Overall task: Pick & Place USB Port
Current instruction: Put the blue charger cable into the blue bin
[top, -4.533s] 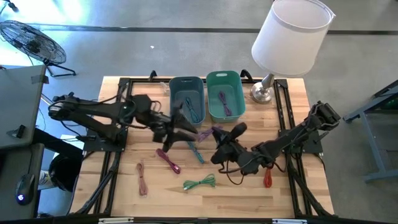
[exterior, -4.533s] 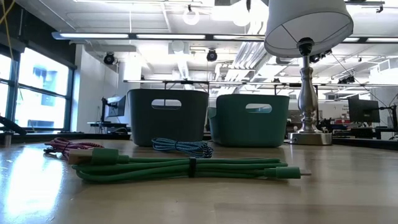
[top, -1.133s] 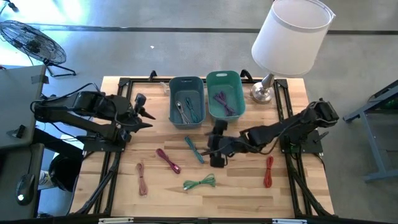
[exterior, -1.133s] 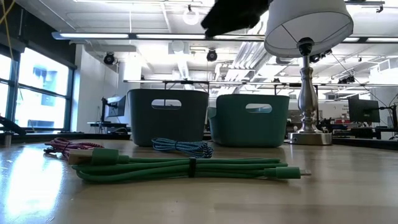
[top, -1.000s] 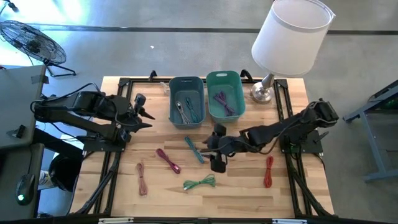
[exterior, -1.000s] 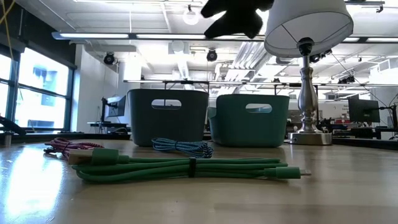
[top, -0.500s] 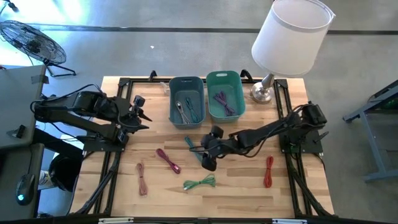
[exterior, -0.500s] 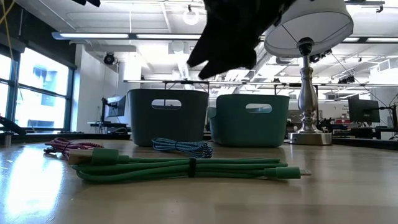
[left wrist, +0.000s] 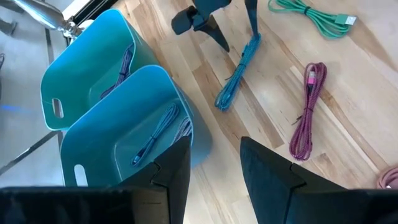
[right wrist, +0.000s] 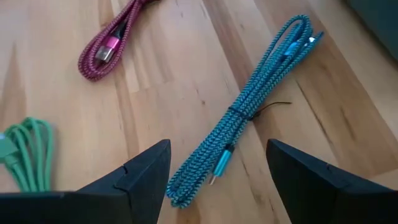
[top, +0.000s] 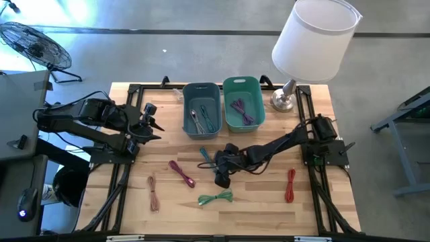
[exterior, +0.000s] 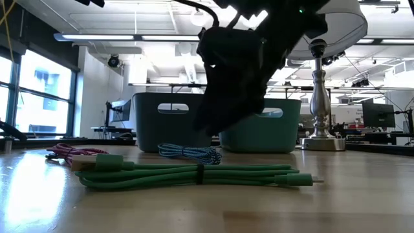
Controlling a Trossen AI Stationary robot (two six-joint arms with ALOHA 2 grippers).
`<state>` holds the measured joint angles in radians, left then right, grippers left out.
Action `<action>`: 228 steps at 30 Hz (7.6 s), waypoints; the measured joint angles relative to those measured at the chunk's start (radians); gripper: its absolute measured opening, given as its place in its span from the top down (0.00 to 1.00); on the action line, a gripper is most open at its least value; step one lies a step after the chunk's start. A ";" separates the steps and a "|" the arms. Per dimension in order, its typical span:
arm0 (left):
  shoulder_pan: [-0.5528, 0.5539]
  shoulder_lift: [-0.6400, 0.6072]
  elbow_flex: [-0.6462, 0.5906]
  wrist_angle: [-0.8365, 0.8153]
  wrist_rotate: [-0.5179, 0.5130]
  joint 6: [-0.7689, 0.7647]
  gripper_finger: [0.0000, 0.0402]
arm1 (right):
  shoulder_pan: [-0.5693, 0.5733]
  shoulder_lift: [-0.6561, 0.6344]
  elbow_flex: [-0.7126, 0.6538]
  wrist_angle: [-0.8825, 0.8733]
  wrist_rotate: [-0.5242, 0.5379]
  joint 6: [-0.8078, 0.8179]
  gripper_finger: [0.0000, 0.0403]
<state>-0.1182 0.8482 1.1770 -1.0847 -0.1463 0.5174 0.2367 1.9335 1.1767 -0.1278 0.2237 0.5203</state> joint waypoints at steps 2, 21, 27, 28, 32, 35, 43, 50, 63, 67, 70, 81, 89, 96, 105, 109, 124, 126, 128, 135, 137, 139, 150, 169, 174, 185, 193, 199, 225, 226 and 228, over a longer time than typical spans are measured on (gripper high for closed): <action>0.000 0.000 0.000 0.005 0.000 -0.003 0.66 | -0.001 0.000 0.000 0.001 0.002 0.004 0.36; 0.000 0.000 -0.001 0.010 -0.001 -0.025 0.66 | -0.001 0.013 -0.002 -0.010 -0.039 0.049 0.36; 0.000 0.000 -0.001 0.011 -0.002 -0.026 0.66 | 0.000 0.013 -0.002 -0.009 -0.053 0.058 0.36; 0.000 0.000 -0.001 0.010 -0.002 -0.026 0.66 | 0.000 0.016 -0.002 -0.008 -0.060 0.060 0.36; 0.000 0.000 -0.001 0.011 -0.002 -0.026 0.66 | -0.001 0.052 -0.001 0.019 -0.117 0.082 0.36; 0.000 0.000 -0.001 0.012 -0.003 -0.026 0.66 | 0.000 0.078 -0.001 0.056 -0.154 0.081 0.36; -0.001 -0.002 -0.027 0.041 0.001 -0.026 0.66 | -0.006 0.084 0.001 0.057 -0.124 0.068 0.52; 0.000 0.000 -0.123 0.067 0.002 -0.026 0.66 | -0.017 0.084 0.002 -0.005 -0.036 0.032 0.95; 0.000 0.000 -0.212 0.396 0.227 0.010 0.66 | 0.041 0.062 -0.002 -0.083 0.109 -0.023 0.96; 0.000 -0.001 -0.212 0.477 0.279 0.034 0.66 | 0.083 0.008 -0.002 -0.163 0.212 -0.037 0.96; 0.000 -0.002 -0.212 0.502 0.287 0.054 0.66 | 0.119 -0.047 -0.002 -0.238 0.302 -0.042 0.96; 0.000 -0.002 -0.212 0.569 0.233 0.058 0.66 | 0.281 -0.260 -0.002 -0.314 0.770 -0.177 0.96; 0.000 0.014 -0.212 0.641 0.215 0.088 0.66 | 0.329 -0.307 -0.001 -0.260 0.961 -0.356 0.96; 0.000 0.058 -0.212 0.747 0.209 0.149 0.66 | 0.318 -0.307 0.000 -0.128 0.996 -0.567 0.96; 0.000 0.126 -0.212 0.927 0.203 0.193 0.66 | 0.313 -0.326 0.000 0.111 1.003 -0.888 0.96; 0.000 0.143 -0.212 0.946 0.202 0.194 0.66 | 0.313 -0.346 0.000 0.197 1.002 -0.983 0.96; 0.000 0.158 -0.212 0.962 0.237 0.214 0.66 | 0.306 -0.347 0.000 0.390 0.941 -1.187 0.96; 0.000 0.158 -0.212 0.963 0.237 0.213 0.66 | 0.301 -0.346 0.000 0.391 0.936 -1.180 0.96; 0.000 0.158 -0.212 0.962 0.243 0.216 0.66 | 0.299 -0.347 0.000 0.389 0.925 -1.176 0.96; 0.000 0.158 -0.212 0.973 0.261 0.163 0.52 | 0.298 -0.347 0.000 0.401 0.904 -1.179 0.96; 0.000 0.158 -0.212 0.973 0.257 0.161 0.44 | 0.298 -0.347 0.000 0.400 0.903 -1.181 0.96; 0.000 0.158 -0.212 0.973 0.231 0.159 0.36 | 0.297 -0.347 0.000 0.413 0.903 -1.198 0.97; 0.000 0.158 -0.212 1.067 0.288 0.159 0.25 | 0.255 -0.346 0.000 0.508 0.757 -1.305 0.97; 0.000 0.256 -0.212 1.201 0.332 0.186 0.26 | 0.188 -0.346 0.000 0.507 0.677 -1.280 0.97; 0.000 0.255 -0.212 1.223 0.315 0.193 0.29 | 0.188 -0.346 0.000 0.496 0.682 -1.276 0.97; 0.000 0.255 -0.212 1.218 0.314 0.296 0.87 | 0.188 -0.346 0.000 0.475 0.683 -1.254 0.97; -0.001 0.240 -0.212 1.203 0.250 0.311 0.95 | 0.191 -0.346 0.000 0.472 0.689 -1.253 0.95; 0.000 0.181 -0.212 1.163 0.163 0.321 0.95 | 0.222 -0.346 0.000 0.498 0.770 -1.250 0.77; 0.519 0.251 -0.211 0.697 0.199 0.437 0.95 | 0.319 -0.346 0.000 0.502 1.067 -1.230 0.52; 0.547 0.269 -0.211 0.693 0.221 0.445 0.95 | 0.320 -0.346 0.000 0.501 1.075 -1.230 0.52; 0.591 0.309 -0.211 0.681 0.253 0.455 0.95 | 0.321 -0.346 0.000 0.495 1.083 -1.221 0.52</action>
<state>0.4730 1.1575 0.9657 -0.4032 0.1068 0.9724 0.5581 1.5871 1.1770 0.3667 1.3065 -0.7010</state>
